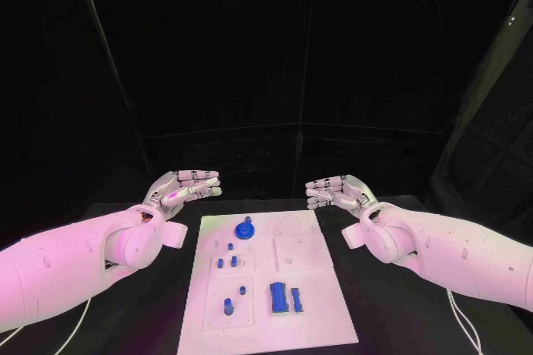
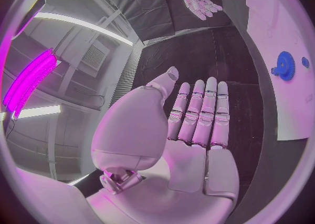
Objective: Assemble the parts on the task board
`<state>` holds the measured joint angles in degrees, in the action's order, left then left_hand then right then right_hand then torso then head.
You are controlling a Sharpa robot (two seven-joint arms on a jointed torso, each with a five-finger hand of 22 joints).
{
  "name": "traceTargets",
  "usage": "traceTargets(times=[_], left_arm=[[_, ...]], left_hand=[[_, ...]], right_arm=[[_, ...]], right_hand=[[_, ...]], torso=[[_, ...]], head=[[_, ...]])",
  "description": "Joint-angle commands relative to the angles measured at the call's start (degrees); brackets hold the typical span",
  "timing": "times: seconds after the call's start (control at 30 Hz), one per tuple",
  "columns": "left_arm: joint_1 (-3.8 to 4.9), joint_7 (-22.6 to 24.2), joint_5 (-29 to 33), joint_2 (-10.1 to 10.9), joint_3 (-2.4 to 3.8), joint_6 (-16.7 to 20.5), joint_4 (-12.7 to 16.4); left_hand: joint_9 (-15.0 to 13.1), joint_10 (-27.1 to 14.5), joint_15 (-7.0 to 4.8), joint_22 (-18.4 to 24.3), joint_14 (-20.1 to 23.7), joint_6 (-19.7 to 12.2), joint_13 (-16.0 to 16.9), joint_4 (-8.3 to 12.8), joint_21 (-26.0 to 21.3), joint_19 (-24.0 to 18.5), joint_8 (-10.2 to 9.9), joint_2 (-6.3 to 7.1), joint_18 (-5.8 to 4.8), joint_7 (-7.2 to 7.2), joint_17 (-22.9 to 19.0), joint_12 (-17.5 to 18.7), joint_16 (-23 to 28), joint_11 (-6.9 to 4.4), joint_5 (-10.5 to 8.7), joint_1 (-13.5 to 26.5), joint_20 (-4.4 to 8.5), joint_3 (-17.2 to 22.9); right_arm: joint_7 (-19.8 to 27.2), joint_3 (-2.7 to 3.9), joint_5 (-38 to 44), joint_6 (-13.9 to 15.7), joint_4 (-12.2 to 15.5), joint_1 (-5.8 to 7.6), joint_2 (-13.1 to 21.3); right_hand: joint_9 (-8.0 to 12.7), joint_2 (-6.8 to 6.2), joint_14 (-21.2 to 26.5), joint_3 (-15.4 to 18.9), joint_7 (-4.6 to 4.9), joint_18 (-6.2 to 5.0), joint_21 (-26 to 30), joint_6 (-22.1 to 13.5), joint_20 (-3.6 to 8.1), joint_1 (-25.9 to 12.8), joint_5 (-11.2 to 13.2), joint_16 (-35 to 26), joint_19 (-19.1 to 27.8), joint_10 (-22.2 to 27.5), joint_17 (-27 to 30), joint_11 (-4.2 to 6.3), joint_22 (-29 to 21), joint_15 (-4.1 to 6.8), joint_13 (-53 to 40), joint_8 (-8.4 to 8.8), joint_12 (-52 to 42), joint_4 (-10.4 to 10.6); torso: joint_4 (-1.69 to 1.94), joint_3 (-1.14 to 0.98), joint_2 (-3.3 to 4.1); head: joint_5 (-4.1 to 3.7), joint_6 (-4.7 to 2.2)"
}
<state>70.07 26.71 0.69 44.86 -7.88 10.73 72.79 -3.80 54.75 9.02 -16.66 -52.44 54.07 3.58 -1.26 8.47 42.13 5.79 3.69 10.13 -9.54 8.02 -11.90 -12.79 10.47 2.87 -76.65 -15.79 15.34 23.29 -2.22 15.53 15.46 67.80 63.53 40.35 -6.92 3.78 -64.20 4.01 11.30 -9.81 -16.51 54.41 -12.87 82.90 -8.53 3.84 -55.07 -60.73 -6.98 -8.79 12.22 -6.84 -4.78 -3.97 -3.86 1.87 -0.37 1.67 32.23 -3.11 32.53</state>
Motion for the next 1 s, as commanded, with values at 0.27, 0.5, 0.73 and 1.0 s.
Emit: traceTargets(times=[0.27, 0.5, 0.73, 1.0], left_arm=[[-0.73, 0.5, 0.6, -0.5, 0.49, 2.7, 0.5], [-3.2, 1.2, 0.2, -0.4, 2.48, 11.0, 5.0], [-7.06, 2.3, -0.3, -0.3, 5.59, 23.9, 12.0], [-9.6, 3.0, -0.7, -0.2, 7.63, 32.3, 16.6]], left_hand=[[3.8, -22.4, -3.68, 7.4, 21.2, -22.1, -3.6, 1.3, -3.7, -17.2, -5.8, -3.69, -3.66, 3.73, -3.7, 5.4, 5.9, -4.38, -2.87, 31.4, 6.44, -6.5], [3.8, -30.6, -9.02, 9.7, 29.1, -30.2, -3.6, 1.3, -8.5, -23.5, -5.8, -3.69, -4.6, 5.19, -8.0, 7.0, 7.6, -5.92, -2.87, 42.8, 8.82, -8.8], [3.8, -36.7, -9.02, 11.5, 35.1, -36.3, -3.6, 1.3, -8.5, -28.3, -5.8, -3.69, -5.82, 9.54, -8.0, 11.9, 12.8, -10.47, -2.87, 51.4, 10.6, -10.4], [3.8, -41.9, -9.02, 16.7, 40.0, -41.3, -3.6, 1.3, -8.5, -32.2, -5.8, -3.69, -10.13, 9.54, -8.0, 11.9, 12.8, -10.47, -2.87, 58.7, 15.79, -15.3]], right_arm=[[1.3, 0.29, -1.9, 1.8, 0.6, -0.24, -0.4], [2.9, 0.88, -6.1, 10.0, 7.2, -1.2, 1.0], [5.2, 1.74, -12.1, 22.0, 16.8, -2.59, 3.2], [6.5, 2.2, -15.4, 28.4, 21.9, -3.34, 4.3]], right_hand=[[6.9, -3.78, 26.2, -4.0, -4.66, 3.0, 7.3, -22.2, 5.33, -34.9, 3.5, -3.8, 22.3, 24.7, 7.0, 3.61, -5.5, 6.84, 4.8, 3.97, 3.9, -1.9], [6.9, -3.78, 35.7, -4.0, -6.31, 4.54, 9.6, -30.3, 7.2, -46.8, 8.5, -3.8, 30.5, 33.7, 7.0, 8.79, -7.2, 6.84, 4.8, 3.97, 3.9, -1.9], [6.9, -3.78, 42.9, -4.0, -11.3, 5.27, 11.3, -36.4, 8.65, -56.0, 8.5, -3.8, 36.7, 40.5, 7.0, 8.79, -12.2, 6.84, 4.8, 3.97, 3.9, -1.9], [6.9, -3.78, 49.0, -4.0, -11.3, 9.81, 16.5, -41.5, 12.87, -63.6, 8.5, -3.8, 41.9, 46.3, 7.0, 8.79, -12.2, 6.84, 4.8, 3.97, 3.9, -1.9]], torso=[[0.23, -0.67, -0.4], [0.37, -1.66, -1.05], [0.37, -1.67, -1.05], [0.37, -1.67, -1.05]], head=[[1.34, 0.34], [3.11, 1.84], [3.11, 1.85], [3.11, 1.85]])
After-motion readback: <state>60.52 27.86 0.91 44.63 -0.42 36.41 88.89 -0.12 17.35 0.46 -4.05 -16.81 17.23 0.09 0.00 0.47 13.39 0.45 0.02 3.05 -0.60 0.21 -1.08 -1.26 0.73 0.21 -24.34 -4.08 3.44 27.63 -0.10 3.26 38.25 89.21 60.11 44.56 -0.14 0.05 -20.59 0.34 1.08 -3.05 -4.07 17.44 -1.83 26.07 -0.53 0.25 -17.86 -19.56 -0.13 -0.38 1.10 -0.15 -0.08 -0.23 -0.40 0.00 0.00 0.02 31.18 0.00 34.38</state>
